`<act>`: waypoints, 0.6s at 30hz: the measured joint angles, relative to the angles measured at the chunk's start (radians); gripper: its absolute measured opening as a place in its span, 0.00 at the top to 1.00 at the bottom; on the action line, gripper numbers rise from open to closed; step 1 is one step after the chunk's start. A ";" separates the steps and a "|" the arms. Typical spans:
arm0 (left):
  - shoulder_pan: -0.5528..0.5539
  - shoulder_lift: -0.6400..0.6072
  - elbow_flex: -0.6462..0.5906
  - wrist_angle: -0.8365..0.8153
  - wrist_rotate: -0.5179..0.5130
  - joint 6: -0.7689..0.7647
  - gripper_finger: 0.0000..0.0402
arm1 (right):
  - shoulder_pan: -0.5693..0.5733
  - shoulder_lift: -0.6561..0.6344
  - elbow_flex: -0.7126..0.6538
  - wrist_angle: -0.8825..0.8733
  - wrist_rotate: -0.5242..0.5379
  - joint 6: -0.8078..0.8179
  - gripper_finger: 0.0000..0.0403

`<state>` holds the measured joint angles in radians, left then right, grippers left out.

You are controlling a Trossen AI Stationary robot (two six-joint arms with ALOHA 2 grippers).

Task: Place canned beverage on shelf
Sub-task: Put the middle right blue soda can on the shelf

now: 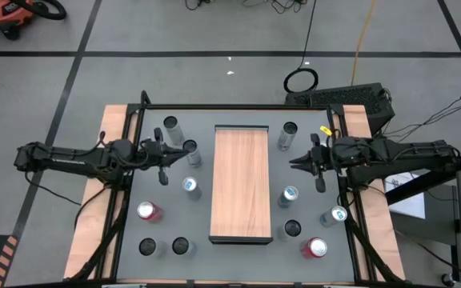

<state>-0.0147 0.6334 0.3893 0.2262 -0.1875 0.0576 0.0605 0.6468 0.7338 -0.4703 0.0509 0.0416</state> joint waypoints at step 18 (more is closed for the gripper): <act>0.000 0.050 -0.001 0.038 -0.039 0.026 1.00 | 0.000 0.079 0.000 -0.219 -0.192 0.067 1.00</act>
<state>-0.0143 0.6835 0.3886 0.2645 -0.2260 0.0837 0.0608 0.7257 0.7338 -0.6897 -0.1415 0.1090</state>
